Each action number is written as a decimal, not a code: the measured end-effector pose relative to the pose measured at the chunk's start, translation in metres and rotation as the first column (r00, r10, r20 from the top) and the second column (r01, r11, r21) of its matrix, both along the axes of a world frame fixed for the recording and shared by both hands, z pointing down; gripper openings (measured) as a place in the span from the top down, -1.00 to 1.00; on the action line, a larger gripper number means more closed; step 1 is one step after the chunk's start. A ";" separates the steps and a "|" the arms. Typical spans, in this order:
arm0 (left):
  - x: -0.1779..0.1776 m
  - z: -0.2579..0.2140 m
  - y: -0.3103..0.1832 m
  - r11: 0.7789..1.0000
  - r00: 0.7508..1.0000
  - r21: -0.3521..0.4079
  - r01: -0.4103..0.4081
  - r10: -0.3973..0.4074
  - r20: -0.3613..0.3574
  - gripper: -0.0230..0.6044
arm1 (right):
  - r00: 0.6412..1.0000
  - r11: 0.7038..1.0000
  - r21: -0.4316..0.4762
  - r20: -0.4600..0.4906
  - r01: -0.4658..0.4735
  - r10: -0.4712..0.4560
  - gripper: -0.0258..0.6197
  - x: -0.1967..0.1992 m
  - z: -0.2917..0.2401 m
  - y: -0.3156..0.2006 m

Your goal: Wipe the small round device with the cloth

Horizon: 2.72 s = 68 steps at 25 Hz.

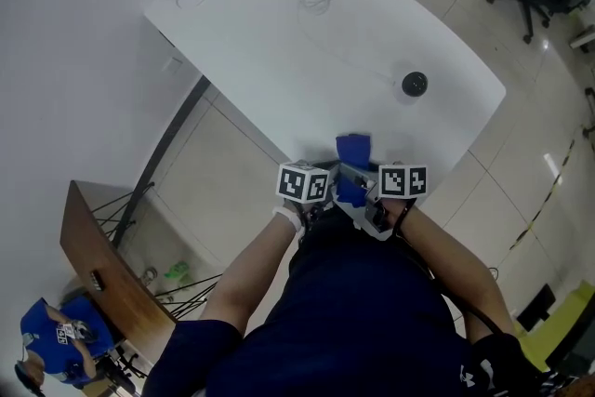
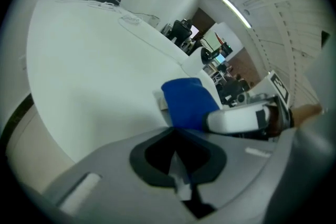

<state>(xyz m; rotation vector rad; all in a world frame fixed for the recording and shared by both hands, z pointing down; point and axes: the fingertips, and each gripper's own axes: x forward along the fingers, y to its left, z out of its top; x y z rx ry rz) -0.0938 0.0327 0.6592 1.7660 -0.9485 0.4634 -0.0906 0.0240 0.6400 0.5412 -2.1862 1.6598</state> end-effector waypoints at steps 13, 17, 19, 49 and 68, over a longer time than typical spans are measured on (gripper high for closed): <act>-0.015 -0.072 -0.027 0.973 0.986 0.188 0.133 -0.109 -0.129 0.92 | 0.990 0.963 0.232 0.068 -0.138 0.125 0.50 0.053 -0.047 -0.042; -0.001 -0.097 -0.039 0.956 0.987 0.259 0.139 -0.112 -0.116 0.92 | 0.984 0.904 0.394 0.010 -0.167 0.178 0.51 0.085 -0.072 -0.077; 0.008 -0.109 -0.044 0.948 0.991 0.296 0.113 -0.086 -0.101 0.92 | 0.979 0.863 0.485 -0.064 -0.139 0.194 0.51 0.100 -0.084 -0.096; 0.079 -0.123 -0.113 0.932 0.996 0.353 -0.088 0.083 0.029 0.92 | 0.916 0.883 0.467 -0.375 0.052 0.145 0.50 0.176 -0.062 -0.207; 0.082 -0.132 -0.103 0.923 0.996 0.375 -0.088 0.086 0.021 0.92 | 0.887 0.973 0.231 -0.449 -0.005 0.111 0.50 0.187 -0.001 -0.201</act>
